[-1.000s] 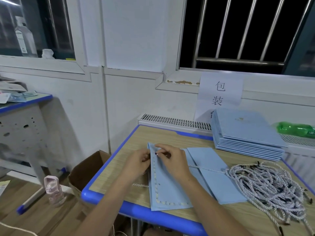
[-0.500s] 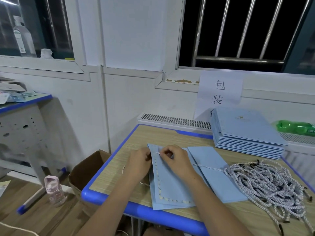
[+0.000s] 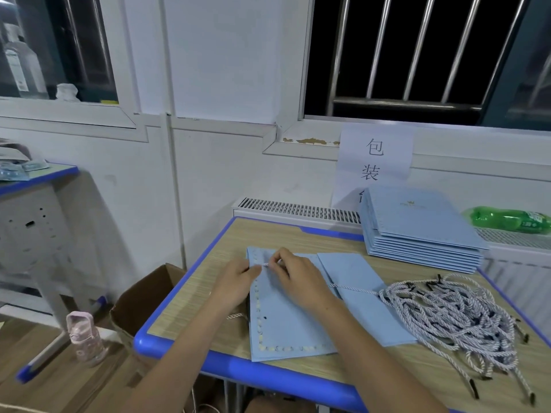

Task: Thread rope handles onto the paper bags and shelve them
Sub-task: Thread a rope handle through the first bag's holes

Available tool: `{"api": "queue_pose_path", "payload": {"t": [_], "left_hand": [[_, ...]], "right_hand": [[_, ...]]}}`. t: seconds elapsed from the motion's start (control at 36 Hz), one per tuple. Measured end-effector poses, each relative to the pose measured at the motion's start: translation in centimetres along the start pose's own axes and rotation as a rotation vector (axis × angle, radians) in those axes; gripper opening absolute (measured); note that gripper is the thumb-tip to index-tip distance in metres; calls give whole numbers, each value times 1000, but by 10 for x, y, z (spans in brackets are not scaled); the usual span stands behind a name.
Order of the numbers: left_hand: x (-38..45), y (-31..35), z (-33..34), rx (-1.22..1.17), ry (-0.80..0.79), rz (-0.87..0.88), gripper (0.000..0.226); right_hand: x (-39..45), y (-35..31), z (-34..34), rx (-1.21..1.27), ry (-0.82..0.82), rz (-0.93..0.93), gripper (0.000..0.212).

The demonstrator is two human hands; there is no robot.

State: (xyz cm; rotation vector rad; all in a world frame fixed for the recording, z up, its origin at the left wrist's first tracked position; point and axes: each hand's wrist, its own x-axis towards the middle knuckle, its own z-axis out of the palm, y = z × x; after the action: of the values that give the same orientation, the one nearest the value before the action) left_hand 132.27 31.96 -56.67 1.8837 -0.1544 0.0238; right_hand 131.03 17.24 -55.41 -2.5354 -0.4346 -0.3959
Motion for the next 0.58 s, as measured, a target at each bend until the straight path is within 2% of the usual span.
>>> {"api": "queue_pose_path", "payload": {"t": [0.08,0.14,0.19,0.28,0.36,0.42,0.5,0.58], "left_hand": [[3,-5,-1,7,43,-5,32],[4,-6,-3,7,32,-8,24],[4,-7,-5,5,9,-15,20],[3,-7,-5,20,21,-28,23],[4,-7,-4,11,18,-30,22],[5,-6,-5,-9,15,-31,18],[8,-6,-5,-42,25,-44,12],[11,-5,-4,-30,29,-59,15]], "right_hand": [[-3,5,-20,-149,-33,-7,17],[-6,17,-37,-169,-71,18,7],[-9,36,-56,-164,-95,75,5],[-18,70,-86,-233,-98,204,13],[-28,87,-111,-564,-188,324,32],[-32,90,-124,-635,-229,398,37],[-32,97,-139,-535,-273,504,31],[-31,103,-148,-219,-162,531,41]]}}
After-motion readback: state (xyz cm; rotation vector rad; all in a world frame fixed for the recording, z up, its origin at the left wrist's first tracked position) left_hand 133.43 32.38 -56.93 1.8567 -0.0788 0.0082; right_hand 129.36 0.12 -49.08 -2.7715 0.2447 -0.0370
